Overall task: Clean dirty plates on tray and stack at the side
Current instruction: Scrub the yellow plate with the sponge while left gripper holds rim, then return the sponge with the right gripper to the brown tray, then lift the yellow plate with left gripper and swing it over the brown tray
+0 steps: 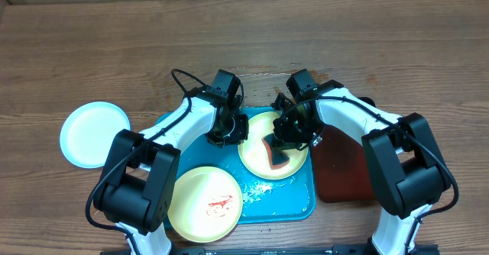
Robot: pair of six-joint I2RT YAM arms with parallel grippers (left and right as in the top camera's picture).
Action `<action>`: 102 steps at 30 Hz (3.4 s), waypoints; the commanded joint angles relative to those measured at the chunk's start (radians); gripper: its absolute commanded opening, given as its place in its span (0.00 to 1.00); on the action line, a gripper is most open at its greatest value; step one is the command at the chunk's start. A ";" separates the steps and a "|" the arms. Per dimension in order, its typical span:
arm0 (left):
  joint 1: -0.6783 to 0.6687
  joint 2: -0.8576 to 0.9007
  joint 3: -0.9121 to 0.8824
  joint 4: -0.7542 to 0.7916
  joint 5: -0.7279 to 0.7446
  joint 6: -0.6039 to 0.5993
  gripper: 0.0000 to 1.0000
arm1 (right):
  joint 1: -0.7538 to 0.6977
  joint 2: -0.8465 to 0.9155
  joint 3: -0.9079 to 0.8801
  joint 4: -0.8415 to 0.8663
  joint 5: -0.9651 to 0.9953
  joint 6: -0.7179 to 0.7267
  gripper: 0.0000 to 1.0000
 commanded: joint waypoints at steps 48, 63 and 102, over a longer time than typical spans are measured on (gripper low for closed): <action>-0.007 -0.003 0.052 -0.037 -0.019 -0.016 0.04 | -0.163 -0.358 0.213 -0.535 0.681 0.437 0.04; -0.007 -0.003 0.052 -0.042 -0.017 -0.015 0.04 | -0.239 -0.325 -0.160 -0.135 0.606 0.436 0.04; -0.007 -0.003 0.233 -0.167 -0.039 -0.024 0.04 | -0.239 -0.377 0.399 -0.447 0.610 0.299 1.00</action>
